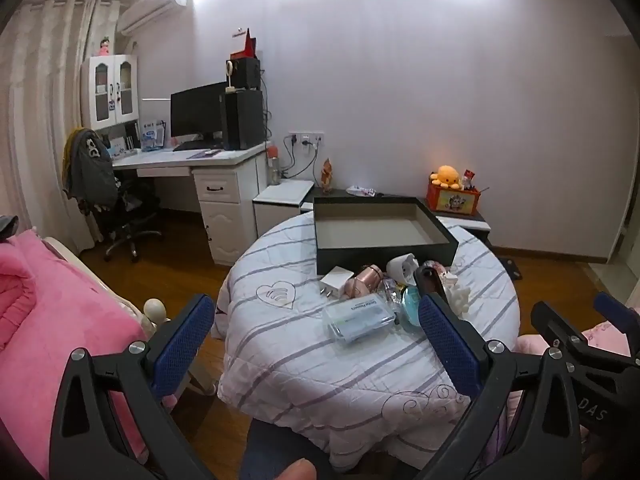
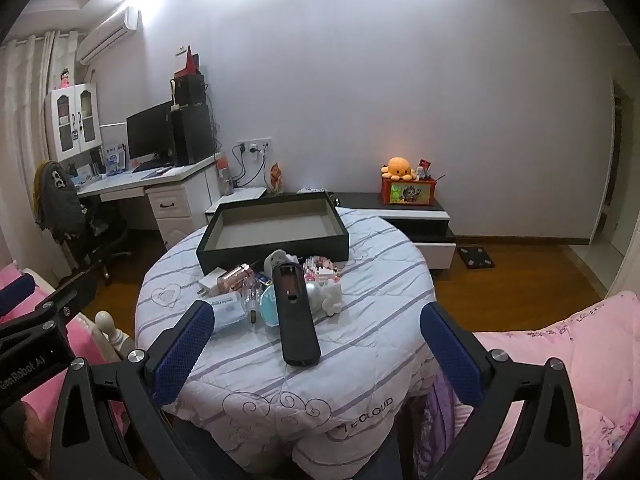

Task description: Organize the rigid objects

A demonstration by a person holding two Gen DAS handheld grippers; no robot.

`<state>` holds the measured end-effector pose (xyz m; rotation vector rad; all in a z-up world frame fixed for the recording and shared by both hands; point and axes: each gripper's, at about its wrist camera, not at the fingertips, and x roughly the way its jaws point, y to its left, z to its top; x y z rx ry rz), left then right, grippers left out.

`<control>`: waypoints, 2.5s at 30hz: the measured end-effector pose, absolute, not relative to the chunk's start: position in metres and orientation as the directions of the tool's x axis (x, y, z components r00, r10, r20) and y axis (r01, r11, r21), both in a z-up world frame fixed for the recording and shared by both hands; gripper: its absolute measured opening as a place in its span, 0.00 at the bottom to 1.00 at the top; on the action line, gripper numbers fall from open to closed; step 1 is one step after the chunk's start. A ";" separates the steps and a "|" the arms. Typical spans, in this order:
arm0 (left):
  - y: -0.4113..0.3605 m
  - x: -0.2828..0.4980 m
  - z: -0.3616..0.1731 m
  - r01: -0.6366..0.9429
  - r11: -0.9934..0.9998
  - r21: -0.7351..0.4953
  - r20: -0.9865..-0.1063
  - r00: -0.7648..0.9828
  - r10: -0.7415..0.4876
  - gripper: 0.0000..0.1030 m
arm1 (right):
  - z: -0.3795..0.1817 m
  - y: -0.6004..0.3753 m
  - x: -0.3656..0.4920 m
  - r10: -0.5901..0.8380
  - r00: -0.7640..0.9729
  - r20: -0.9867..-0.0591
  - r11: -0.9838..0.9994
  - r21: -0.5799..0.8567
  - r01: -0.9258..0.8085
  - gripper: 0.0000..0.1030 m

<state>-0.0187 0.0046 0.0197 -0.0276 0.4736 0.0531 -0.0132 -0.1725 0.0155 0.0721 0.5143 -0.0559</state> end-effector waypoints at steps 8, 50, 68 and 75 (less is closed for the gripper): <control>0.002 -0.025 0.024 -0.060 0.998 -0.003 -0.427 0.903 0.053 1.00 | 0.015 -0.169 -0.016 -0.050 0.885 -0.463 0.996 0.036 0.075 1.00; 0.000 -0.039 0.035 -0.022 1.000 -0.014 -0.409 0.912 0.015 1.00 | 0.025 -0.169 -0.026 -0.048 0.898 -0.438 0.997 0.030 0.068 1.00; 0.002 -0.036 0.033 -0.020 0.999 -0.028 -0.418 0.908 0.007 1.00 | 0.025 -0.168 -0.026 -0.046 0.896 -0.441 0.998 0.028 0.065 1.00; 0.003 -0.034 0.029 -0.021 0.999 -0.025 -0.427 0.904 0.008 1.00 | 0.020 -0.166 -0.021 -0.039 0.888 -0.457 0.998 0.027 0.058 1.00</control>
